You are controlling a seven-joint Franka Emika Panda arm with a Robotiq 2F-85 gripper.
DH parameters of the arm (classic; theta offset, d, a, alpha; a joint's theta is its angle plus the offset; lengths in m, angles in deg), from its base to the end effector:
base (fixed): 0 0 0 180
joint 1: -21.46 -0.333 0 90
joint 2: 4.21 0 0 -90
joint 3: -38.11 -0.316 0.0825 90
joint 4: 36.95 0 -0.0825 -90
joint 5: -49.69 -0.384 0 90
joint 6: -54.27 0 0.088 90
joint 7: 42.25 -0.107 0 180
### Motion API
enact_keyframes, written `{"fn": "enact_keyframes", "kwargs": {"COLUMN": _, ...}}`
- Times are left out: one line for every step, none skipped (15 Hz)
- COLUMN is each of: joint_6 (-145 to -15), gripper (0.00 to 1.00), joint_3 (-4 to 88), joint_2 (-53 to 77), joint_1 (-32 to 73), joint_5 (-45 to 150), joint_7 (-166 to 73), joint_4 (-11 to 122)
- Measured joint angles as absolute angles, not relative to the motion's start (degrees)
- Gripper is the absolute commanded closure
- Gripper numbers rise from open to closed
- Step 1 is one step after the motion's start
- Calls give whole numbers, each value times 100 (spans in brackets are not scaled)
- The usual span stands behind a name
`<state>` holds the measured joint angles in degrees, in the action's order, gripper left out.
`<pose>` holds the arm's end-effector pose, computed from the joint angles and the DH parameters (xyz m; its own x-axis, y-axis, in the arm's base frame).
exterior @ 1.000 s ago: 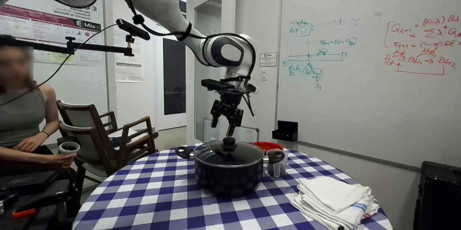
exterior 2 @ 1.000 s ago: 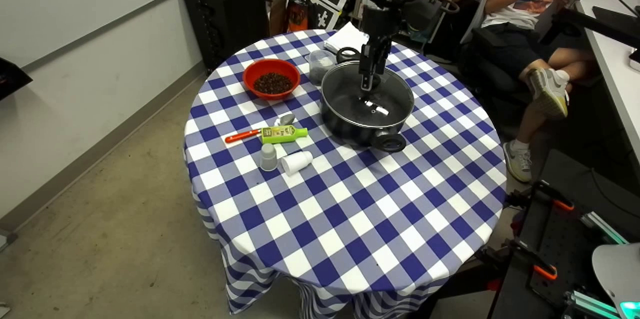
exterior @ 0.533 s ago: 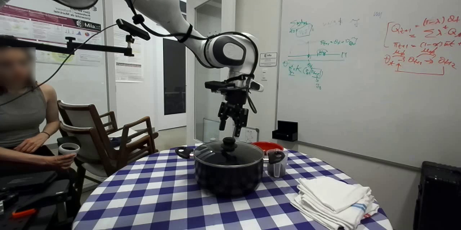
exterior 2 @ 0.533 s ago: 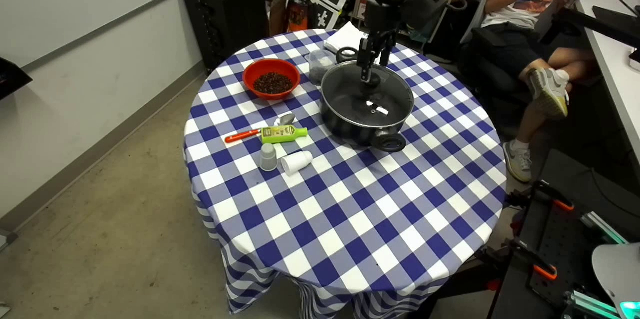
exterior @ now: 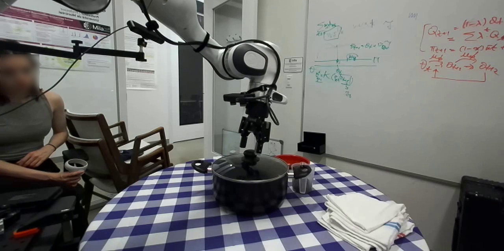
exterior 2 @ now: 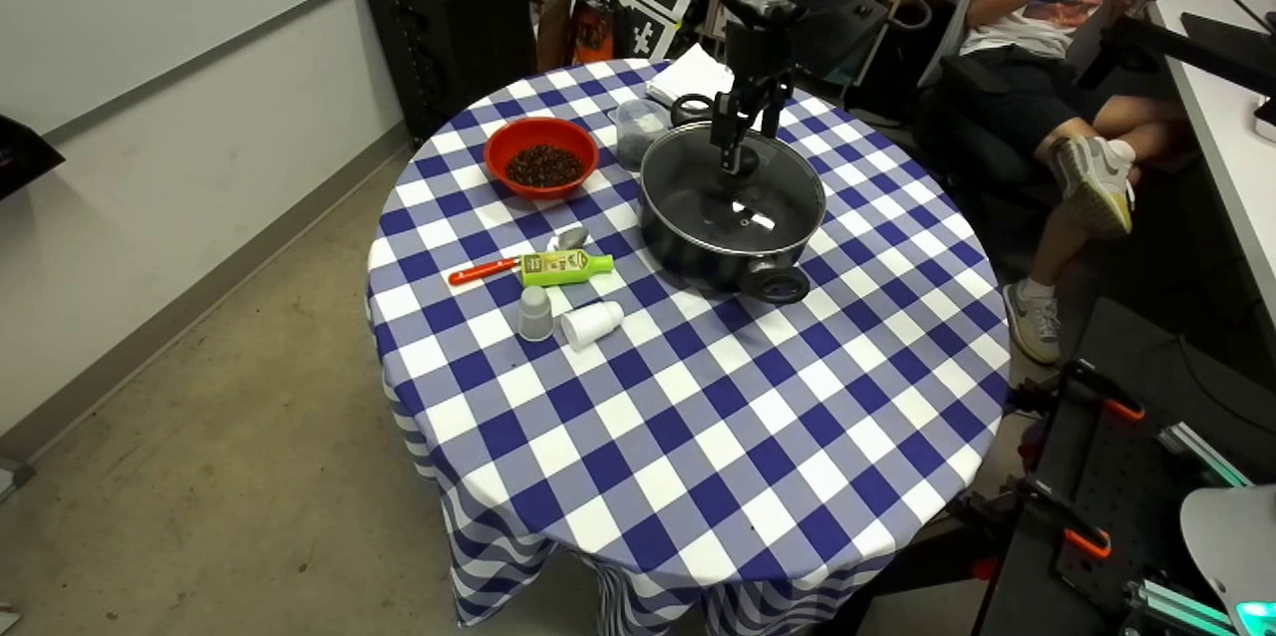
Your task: Remove the glass lid from the black pot
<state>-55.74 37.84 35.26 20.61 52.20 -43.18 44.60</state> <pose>0.7021 0.0101 0.2755 0.9815 0.0175 -0.1906 0.0251 -0.9990 0.0376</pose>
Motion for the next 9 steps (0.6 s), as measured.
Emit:
{"fn": "enact_keyframes", "kwargs": {"joint_6": -5574, "gripper": 0, "joint_3": 3784, "joint_2": 3542, "joint_1": 2048, "joint_5": 5231, "joint_7": -4341, "joint_4": 4460}}
{"fn": "enact_keyframes", "kwargs": {"joint_6": -5574, "gripper": 0, "joint_3": 3784, "joint_2": 3555, "joint_1": 2040, "joint_5": 5238, "joint_7": -4350, "joint_4": 4459}}
{"fn": "enact_keyframes", "kwargs": {"joint_6": -5574, "gripper": 0, "joint_3": 3784, "joint_2": 3568, "joint_1": 2033, "joint_5": 5240, "joint_7": -4352, "joint_4": 4458}}
{"fn": "enact_keyframes", "kwargs": {"joint_6": -5574, "gripper": 0, "joint_3": 3784, "joint_2": 3579, "joint_1": 2029, "joint_5": 5240, "joint_7": -4352, "joint_4": 4456}}
{"fn": "enact_keyframes", "kwargs": {"joint_6": -5574, "gripper": 0, "joint_3": 3784, "joint_2": 3592, "joint_1": 2025, "joint_5": 5240, "joint_7": -4352, "joint_4": 4450}}
{"fn": "enact_keyframes", "kwargs": {"joint_6": -5574, "gripper": 0, "joint_3": 3784, "joint_2": 3608, "joint_1": 2022, "joint_5": 5240, "joint_7": -4352, "joint_4": 4443}}
{"fn": "enact_keyframes", "kwargs": {"joint_6": -5574, "gripper": 0, "joint_3": 3783, "joint_2": 3625, "joint_1": 2019, "joint_5": 5240, "joint_7": -4351, "joint_4": 4432}}
{"fn": "enact_keyframes", "kwargs": {"joint_6": -5575, "gripper": 0, "joint_3": 3782, "joint_2": 3640, "joint_1": 2017, "joint_5": 5240, "joint_7": -4351, "joint_4": 4419}}
{"fn": "enact_keyframes", "kwargs": {"joint_6": -5575, "gripper": 0, "joint_3": 3781, "joint_2": 3651, "joint_1": 2014, "joint_5": 5240, "joint_7": -4350, "joint_4": 4406}}
